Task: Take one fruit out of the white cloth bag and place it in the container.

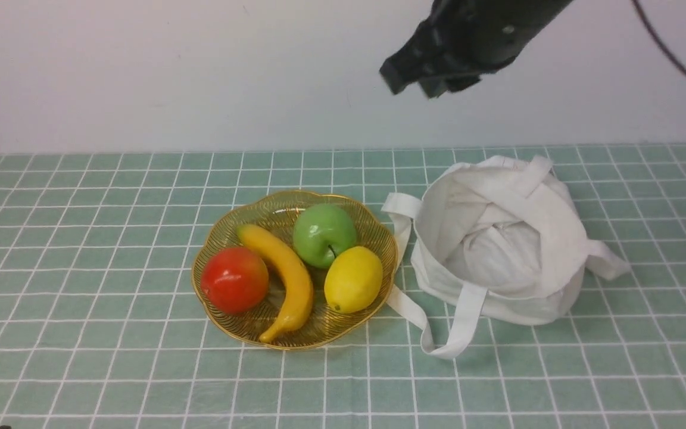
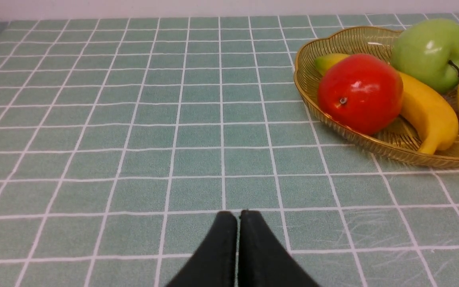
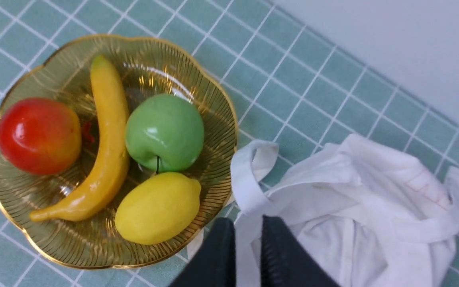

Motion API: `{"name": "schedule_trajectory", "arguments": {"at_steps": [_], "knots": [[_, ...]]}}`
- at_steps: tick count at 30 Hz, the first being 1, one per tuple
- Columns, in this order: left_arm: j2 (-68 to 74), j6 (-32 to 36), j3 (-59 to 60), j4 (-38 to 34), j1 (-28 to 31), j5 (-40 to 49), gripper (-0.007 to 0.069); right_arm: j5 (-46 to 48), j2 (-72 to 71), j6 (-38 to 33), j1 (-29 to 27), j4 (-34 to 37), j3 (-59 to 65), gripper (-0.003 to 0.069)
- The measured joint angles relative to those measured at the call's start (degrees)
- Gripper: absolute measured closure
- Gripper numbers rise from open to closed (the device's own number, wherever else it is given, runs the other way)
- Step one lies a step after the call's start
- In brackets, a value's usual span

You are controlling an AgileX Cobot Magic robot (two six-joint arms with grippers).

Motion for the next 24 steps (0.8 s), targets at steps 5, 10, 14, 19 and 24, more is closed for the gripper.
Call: {"name": "schedule_trajectory", "arguments": {"at_steps": [5,10,14,19,24], "knots": [[0.0,0.0,0.0,0.0,0.0,0.0,0.0632,0.3,-15.6,0.7,0.0,-0.3,13.1,0.0671],[0.0,0.0,0.0,0.0,0.0,0.0,0.0632,-3.3,-30.7,5.6,0.0,-0.4,32.2,0.0673],[0.0,0.0,0.0,0.0,0.0,0.0,0.0632,-19.8,-42.2,8.6,0.0,-0.8,51.8,0.0673],[0.0,0.0,0.0,0.0,0.0,0.0,0.0632,-42.1,-51.5,9.3,0.0,-3.3,71.0,0.0673],[0.0,0.0,0.0,0.0,0.0,0.0,0.0632,-59.2,-55.6,9.5,0.0,-4.5,81.0,0.0673]]}}
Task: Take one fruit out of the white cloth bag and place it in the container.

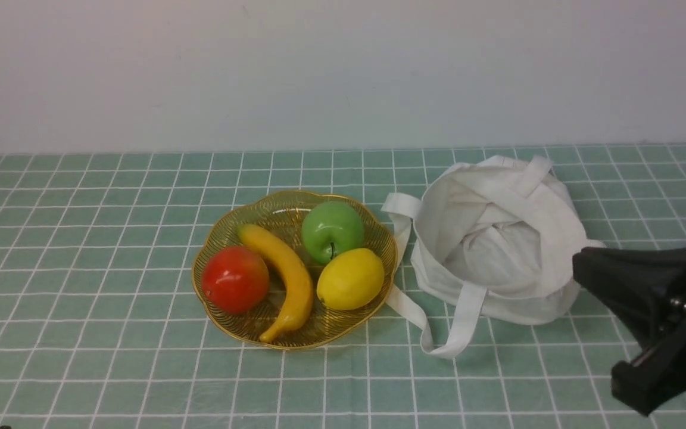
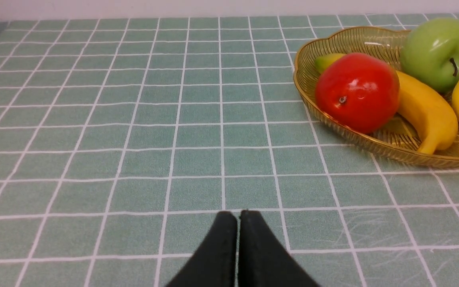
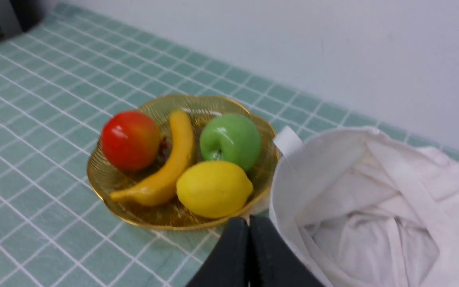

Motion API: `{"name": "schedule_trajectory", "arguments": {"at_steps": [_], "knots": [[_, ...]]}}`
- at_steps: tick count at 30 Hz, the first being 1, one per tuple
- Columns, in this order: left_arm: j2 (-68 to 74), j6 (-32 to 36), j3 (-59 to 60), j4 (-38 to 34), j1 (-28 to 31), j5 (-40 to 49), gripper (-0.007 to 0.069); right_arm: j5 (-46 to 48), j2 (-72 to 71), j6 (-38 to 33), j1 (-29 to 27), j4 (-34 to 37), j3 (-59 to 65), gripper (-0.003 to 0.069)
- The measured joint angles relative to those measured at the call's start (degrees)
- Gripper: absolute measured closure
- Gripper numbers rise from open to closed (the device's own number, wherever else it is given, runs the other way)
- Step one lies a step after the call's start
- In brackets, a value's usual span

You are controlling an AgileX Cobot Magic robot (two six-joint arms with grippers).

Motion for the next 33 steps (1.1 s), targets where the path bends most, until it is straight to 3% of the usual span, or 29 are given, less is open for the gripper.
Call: {"name": "schedule_trajectory", "arguments": {"at_steps": [5,29,33], "knots": [[0.0,0.0,0.0,0.0,0.0,0.0,0.0632,-6.2,-0.6,0.2,0.0,-0.5,3.1,0.0673],[0.0,0.0,0.0,0.0,0.0,0.0,0.0632,-3.8,-0.6,0.2,0.0,-1.9,4.1,0.0673],[0.0,0.0,0.0,0.0,0.0,0.0,0.0632,-3.6,-1.8,-0.5,-0.4,1.6,4.1,0.0673]]}}
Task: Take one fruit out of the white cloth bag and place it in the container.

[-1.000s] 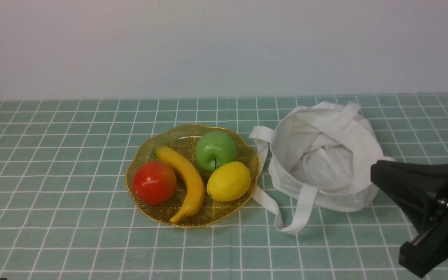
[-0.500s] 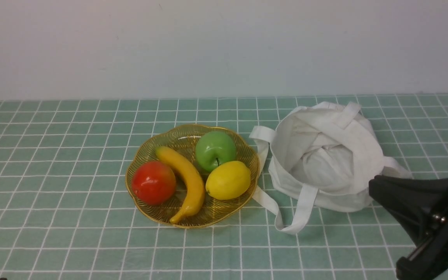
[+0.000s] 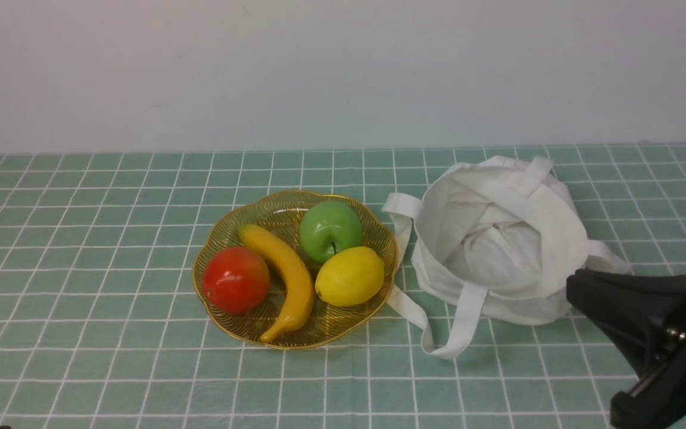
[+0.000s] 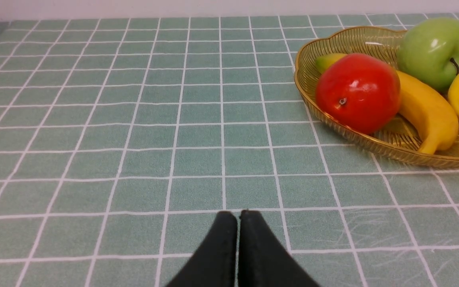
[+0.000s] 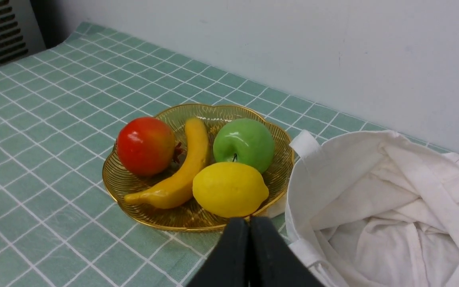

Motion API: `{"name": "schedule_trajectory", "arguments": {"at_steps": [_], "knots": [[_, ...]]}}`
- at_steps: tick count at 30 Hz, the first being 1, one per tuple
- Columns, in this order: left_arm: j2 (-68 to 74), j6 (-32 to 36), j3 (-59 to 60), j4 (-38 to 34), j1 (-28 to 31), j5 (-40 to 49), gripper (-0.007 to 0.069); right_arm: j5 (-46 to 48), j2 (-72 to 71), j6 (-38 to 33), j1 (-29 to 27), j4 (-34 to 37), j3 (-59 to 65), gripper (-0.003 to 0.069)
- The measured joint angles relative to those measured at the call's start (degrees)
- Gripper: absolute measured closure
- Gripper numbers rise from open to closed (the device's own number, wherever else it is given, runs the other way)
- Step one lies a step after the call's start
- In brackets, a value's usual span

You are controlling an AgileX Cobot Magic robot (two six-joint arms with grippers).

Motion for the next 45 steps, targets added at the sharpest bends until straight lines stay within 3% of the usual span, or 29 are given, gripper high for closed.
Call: {"name": "schedule_trajectory", "arguments": {"at_steps": [4,11,18,30,36,45], "knots": [[0.0,0.0,0.0,0.0,0.0,0.0,0.0632,1.8,-4.0,-3.3,-3.8,3.4,0.1,0.0673],[0.0,0.0,0.0,0.0,0.0,0.0,0.0632,5.2,-20.1,-9.0,-22.2,8.8,9.5,0.0673],[0.0,0.0,0.0,0.0,0.0,0.0,0.0632,5.5,-35.9,-9.1,-29.6,8.9,20.9,0.0674],[0.0,0.0,0.0,0.0,0.0,0.0,0.0632,7.5,-42.8,-9.1,-29.6,13.0,27.9,0.0674],[0.0,0.0,0.0,0.0,0.0,0.0,0.0632,11.2,-42.8,-9.2,-24.0,12.7,27.8,0.0674],[0.0,0.0,0.0,0.0,0.0,0.0,0.0632,11.5,-42.8,-9.2,-23.6,12.7,27.7,0.0674]]}}
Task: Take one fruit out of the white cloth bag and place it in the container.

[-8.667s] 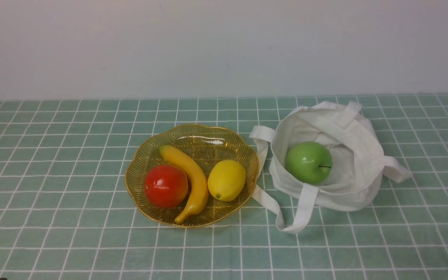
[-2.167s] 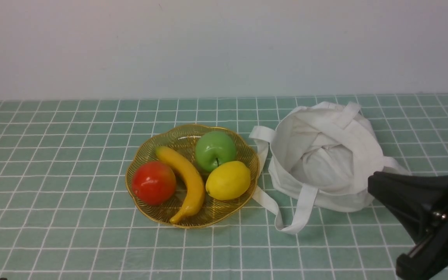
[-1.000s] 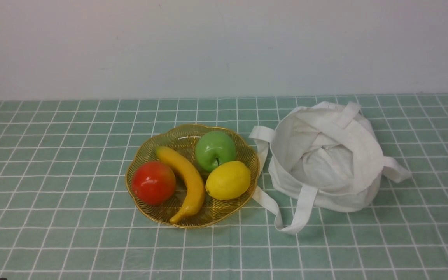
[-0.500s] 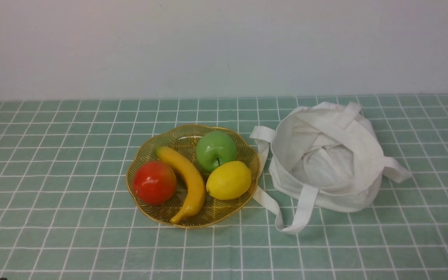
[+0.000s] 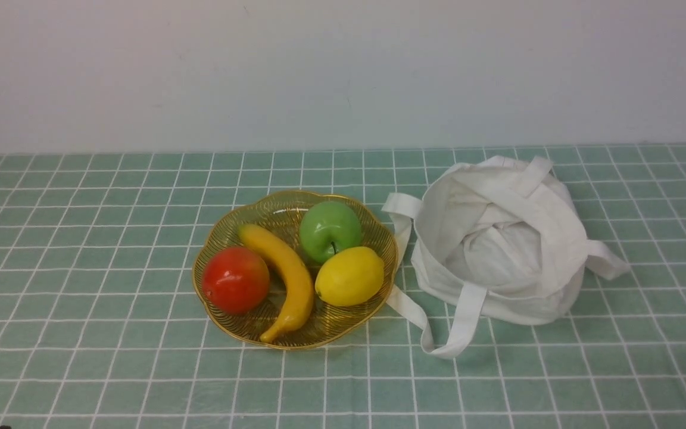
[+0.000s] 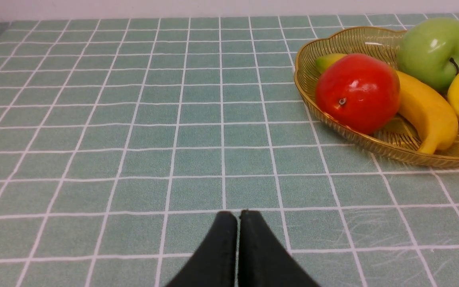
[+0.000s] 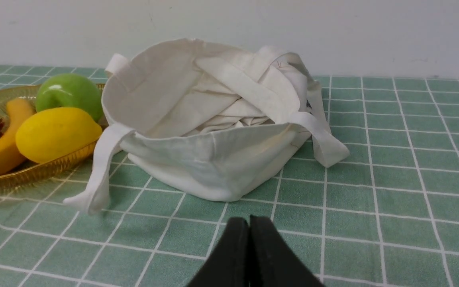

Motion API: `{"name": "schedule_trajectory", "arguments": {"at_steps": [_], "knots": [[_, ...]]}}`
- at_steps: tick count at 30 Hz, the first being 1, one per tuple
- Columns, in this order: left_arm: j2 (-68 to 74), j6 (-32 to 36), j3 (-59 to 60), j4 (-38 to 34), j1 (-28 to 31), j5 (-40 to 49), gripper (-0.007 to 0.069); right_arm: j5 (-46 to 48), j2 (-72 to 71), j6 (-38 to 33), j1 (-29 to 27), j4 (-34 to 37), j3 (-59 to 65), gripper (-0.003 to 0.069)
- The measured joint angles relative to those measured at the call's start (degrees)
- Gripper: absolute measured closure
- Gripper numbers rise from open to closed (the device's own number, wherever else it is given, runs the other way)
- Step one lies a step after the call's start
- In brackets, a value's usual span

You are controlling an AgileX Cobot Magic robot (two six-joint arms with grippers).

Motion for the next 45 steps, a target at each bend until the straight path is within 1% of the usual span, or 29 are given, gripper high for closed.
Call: {"name": "schedule_trajectory", "arguments": {"at_steps": [10,45], "knots": [[0.0,0.0,0.0,0.0,0.0,0.0,0.0632,0.0,0.0,0.0,-2.9,0.0,0.0,0.0674],[0.0,0.0,0.0,0.0,0.0,0.0,0.0632,0.1,0.0,-0.7,-2.9,0.0,0.0,0.0674]]}}
